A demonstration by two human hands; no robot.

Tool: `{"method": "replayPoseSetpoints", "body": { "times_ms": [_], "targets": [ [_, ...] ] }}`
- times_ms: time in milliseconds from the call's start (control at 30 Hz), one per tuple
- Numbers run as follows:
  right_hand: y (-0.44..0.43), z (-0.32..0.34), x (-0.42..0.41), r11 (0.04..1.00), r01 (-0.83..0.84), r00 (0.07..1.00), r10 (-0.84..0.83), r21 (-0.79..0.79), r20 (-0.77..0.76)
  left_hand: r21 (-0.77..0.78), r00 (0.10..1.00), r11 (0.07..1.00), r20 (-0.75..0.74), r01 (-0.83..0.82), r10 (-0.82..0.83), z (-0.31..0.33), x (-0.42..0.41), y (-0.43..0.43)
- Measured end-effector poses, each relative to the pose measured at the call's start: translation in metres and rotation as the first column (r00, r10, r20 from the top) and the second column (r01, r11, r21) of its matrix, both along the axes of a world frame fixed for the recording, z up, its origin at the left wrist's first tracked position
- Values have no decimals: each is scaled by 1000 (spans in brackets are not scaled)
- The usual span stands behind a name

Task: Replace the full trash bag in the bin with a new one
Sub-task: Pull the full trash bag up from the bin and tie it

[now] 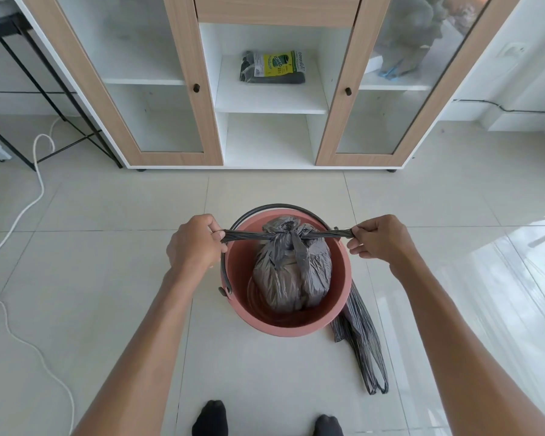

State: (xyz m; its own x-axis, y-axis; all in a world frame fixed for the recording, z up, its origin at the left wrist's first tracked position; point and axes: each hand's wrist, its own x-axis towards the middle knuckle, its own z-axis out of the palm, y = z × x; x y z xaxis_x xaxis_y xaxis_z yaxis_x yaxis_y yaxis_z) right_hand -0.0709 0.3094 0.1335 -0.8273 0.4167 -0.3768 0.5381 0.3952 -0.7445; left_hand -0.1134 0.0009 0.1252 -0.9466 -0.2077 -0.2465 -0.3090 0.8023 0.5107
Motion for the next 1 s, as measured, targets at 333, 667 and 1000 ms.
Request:
{"method": "replayPoseSetpoints", "body": {
  "times_ms": [333,667,1000],
  "targets": [
    [3,3,3,999,-4,1000,3,54,17,-41,999,999,36,0,1,7,5,7],
    [5,11,9,999,48,999,-48,-4,-3,-74,993,997,119,3,6,7,6,-14],
    [-3,24,2,999,52,992,-51,14,-113,97,1000,995,-24,1,1,14,0,-12]
  ]
}}
